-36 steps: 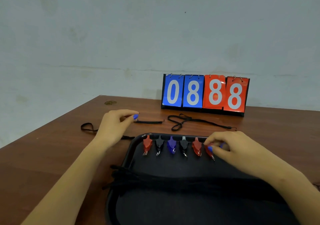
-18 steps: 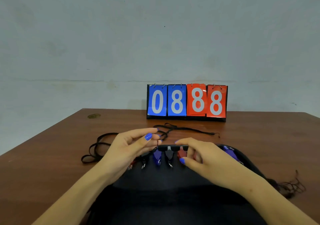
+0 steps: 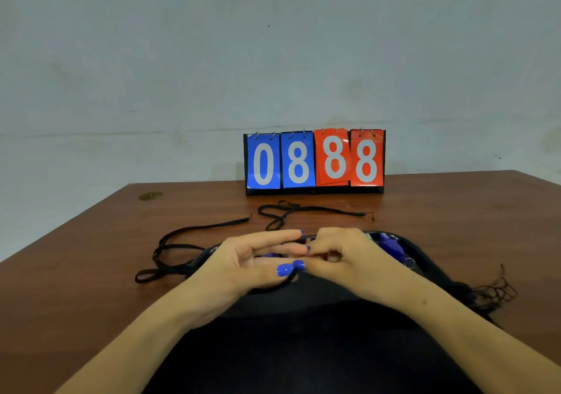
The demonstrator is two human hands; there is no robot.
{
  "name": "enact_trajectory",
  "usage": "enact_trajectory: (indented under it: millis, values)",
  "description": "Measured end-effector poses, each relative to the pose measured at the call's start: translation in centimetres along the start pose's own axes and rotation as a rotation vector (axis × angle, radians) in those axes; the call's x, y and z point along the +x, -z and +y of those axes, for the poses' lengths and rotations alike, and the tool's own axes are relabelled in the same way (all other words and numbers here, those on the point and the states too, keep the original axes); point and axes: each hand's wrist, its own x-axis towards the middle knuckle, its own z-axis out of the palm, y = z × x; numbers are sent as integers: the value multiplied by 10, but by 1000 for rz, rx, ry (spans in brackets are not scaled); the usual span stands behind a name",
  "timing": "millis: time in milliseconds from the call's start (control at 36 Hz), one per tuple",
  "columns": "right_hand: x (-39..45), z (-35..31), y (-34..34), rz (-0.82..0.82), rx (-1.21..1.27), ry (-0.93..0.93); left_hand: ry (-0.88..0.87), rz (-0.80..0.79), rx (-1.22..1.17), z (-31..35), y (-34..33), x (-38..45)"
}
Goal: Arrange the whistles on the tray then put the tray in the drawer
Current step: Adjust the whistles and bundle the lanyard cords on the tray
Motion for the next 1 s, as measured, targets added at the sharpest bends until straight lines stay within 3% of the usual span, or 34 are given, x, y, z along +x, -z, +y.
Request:
enact_trajectory:
  millis: [139,306,639,861,1000]
  values:
    - [0,0,-3,15,149,10,-58,127,-77,0,-3,3]
    - [0,2,-4,86,293,-2,-29,98,-129,0,-8,3]
    - [-2,1,-2,98,391,-23,-7,125,-12,0,-7,3]
    - [1,3,-1,155,333,-19,151,15,107,-4,-5,3]
    - [2,3,1,174,323,-48,133,-62,341,-6,-3,3]
